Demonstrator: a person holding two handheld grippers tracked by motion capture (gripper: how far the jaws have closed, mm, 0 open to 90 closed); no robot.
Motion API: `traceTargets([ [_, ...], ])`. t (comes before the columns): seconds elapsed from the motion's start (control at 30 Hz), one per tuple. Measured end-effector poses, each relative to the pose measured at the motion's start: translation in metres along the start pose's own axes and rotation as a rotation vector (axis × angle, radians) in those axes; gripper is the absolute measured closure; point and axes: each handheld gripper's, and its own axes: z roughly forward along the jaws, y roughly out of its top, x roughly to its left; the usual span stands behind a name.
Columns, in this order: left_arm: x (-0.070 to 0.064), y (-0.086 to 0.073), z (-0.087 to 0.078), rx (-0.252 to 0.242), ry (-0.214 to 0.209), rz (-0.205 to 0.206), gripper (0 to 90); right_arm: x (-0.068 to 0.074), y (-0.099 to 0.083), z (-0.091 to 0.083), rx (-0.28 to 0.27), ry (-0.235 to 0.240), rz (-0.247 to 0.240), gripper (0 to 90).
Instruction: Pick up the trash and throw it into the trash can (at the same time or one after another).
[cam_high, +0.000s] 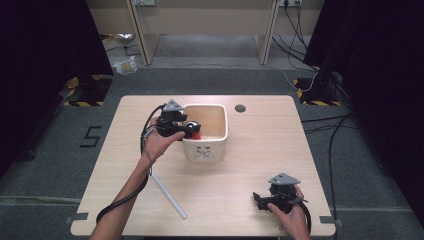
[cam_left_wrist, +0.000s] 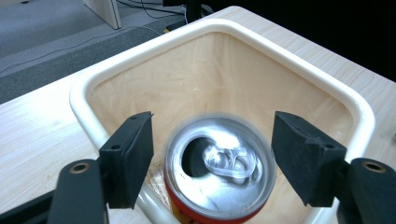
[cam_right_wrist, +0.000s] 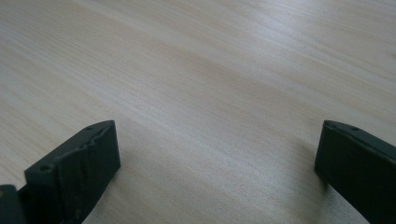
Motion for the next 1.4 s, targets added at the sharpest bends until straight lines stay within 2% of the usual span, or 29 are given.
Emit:
traceTargets([
  [0.33,-0.006,0.007,-0.018,-0.029,-0.009,-0.002,25.6,0.0,0.0,0.0,0.0,0.0,0.0,0.2],
  [0.7,-0.007,0.002,-0.039,-0.05,-0.034,-0.027,22.7,0.0,0.0,0.0,0.001,0.0,0.003,0.2],
  [0.93,-0.008,-0.008,-0.054,-0.051,-0.045,-0.022,21.8,0.0,0.0,0.0,0.002,0.0,0.002,0.2],
  [1.1,-0.007,-0.02,-0.064,-0.058,-0.054,-0.034,21.5,0.0,0.0,0.0,0.002,0.0,0.003,0.2],
  [1.2,-0.005,-0.029,-0.071,-0.073,-0.067,-0.056,21.4,0.0,0.0,0.0,0.002,0.0,0.003,0.2],
  [1.4,-0.005,-0.042,-0.08,-0.066,-0.044,-0.055,21.4,0.0,0.0,0.0,0.003,0.0,0.003,0.2],
])
